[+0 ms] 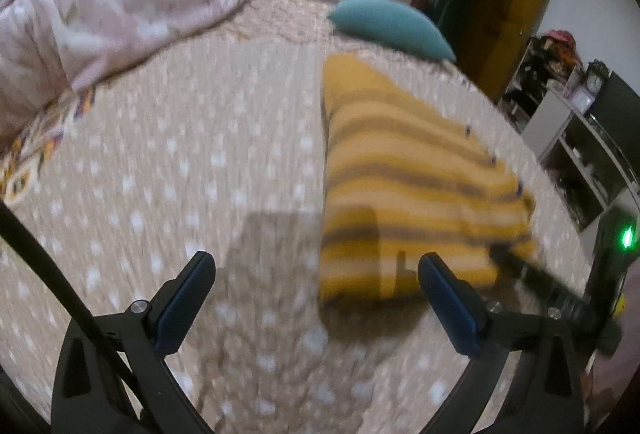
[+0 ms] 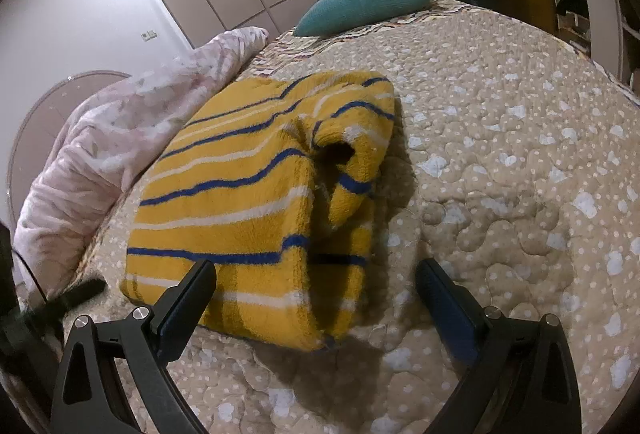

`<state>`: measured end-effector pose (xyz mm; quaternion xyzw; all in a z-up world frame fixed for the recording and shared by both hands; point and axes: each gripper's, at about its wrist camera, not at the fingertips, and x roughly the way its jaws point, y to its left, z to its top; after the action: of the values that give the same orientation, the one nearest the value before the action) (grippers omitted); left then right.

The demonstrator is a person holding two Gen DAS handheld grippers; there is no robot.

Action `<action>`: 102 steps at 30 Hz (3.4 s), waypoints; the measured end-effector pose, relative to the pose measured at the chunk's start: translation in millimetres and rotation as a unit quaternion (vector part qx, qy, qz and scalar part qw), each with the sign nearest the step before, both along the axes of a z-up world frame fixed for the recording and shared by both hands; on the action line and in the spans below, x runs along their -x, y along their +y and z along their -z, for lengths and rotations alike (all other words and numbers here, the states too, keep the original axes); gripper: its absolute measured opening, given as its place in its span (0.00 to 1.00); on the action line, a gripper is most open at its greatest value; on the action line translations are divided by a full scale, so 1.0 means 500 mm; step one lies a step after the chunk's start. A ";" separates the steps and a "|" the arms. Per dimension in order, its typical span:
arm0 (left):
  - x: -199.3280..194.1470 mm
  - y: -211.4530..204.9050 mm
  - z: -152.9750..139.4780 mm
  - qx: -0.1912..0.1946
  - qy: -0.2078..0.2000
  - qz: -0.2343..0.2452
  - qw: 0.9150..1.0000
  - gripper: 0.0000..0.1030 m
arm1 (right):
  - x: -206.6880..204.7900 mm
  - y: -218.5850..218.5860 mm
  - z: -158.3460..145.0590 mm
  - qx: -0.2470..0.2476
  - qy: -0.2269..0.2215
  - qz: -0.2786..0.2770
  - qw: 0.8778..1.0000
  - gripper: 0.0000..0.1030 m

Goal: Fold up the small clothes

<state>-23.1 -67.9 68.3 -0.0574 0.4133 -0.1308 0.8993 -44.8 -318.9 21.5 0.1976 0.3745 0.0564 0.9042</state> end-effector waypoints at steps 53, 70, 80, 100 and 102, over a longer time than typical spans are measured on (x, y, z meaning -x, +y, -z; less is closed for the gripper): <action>0.283 -0.085 -0.133 -0.071 -0.212 -0.010 0.975 1.00 | 0.252 0.022 -0.127 0.119 -0.015 0.066 0.991 0.79; 0.229 -0.059 -0.023 -0.113 -0.081 -0.046 0.989 1.00 | 0.229 0.077 -0.075 0.172 0.034 0.046 0.983 0.82; 0.225 -0.065 0.008 -0.121 -0.048 -0.042 0.991 1.00 | 0.228 0.099 -0.066 0.188 0.037 0.035 0.981 0.83; 0.220 -0.072 0.032 -0.126 -0.027 -0.037 0.991 1.00 | 0.227 0.104 -0.052 0.190 0.044 0.031 0.980 0.84; 0.220 -0.071 0.033 -0.127 -0.028 -0.039 0.991 1.00 | 0.228 0.105 -0.053 0.194 0.043 0.031 0.980 0.84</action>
<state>-133.0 -103.5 51.9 0.0447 0.3983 -0.0435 0.9151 -158.7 -266.2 47.9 0.0325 0.4103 -0.0534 0.9098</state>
